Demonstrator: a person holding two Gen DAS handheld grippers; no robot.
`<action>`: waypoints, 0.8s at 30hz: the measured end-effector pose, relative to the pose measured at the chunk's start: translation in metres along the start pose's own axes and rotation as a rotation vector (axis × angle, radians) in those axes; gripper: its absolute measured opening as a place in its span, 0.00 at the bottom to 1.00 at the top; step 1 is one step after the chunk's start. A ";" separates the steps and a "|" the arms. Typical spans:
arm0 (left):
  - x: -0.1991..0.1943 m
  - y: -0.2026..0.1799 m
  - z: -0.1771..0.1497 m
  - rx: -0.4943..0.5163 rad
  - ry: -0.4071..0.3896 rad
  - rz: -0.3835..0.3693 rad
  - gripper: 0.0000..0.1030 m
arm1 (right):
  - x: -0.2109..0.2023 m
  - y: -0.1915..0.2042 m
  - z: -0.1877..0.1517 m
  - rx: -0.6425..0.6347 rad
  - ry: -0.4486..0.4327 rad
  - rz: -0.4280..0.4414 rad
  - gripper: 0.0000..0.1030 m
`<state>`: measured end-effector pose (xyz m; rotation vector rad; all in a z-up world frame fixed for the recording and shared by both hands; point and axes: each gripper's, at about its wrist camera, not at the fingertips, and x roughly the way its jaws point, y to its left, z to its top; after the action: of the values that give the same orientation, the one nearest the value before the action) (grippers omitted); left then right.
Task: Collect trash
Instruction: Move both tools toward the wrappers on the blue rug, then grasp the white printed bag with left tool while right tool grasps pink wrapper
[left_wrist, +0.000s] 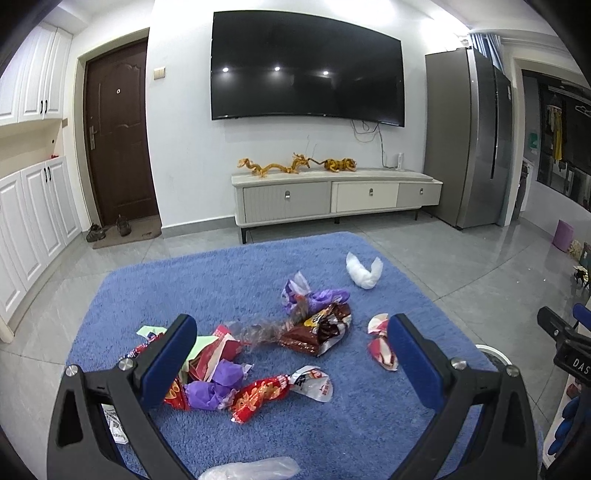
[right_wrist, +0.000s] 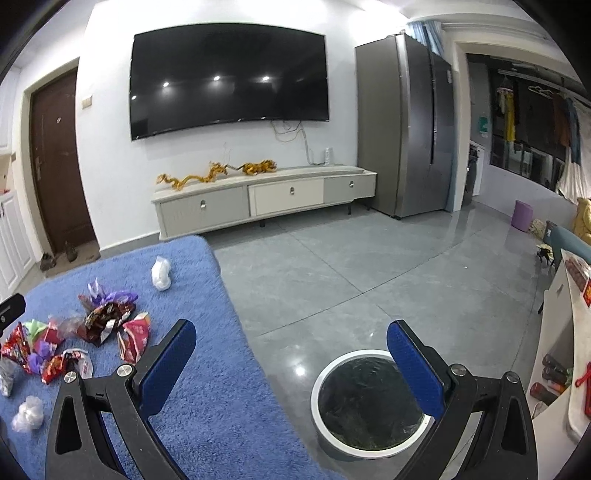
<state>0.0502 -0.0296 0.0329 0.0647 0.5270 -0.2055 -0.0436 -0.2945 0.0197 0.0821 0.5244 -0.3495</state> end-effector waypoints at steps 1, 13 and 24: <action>0.002 0.002 -0.001 -0.003 0.008 0.002 1.00 | 0.002 0.004 -0.001 -0.025 0.035 0.000 1.00; 0.019 0.002 -0.013 0.014 0.059 -0.042 1.00 | 0.024 0.032 -0.005 -0.080 0.086 0.047 1.00; 0.022 0.052 -0.018 -0.051 0.064 0.025 1.00 | 0.047 0.065 -0.007 -0.149 0.142 0.141 1.00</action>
<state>0.0711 0.0198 0.0066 0.0279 0.5949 -0.1658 0.0136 -0.2467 -0.0111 -0.0003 0.6800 -0.1669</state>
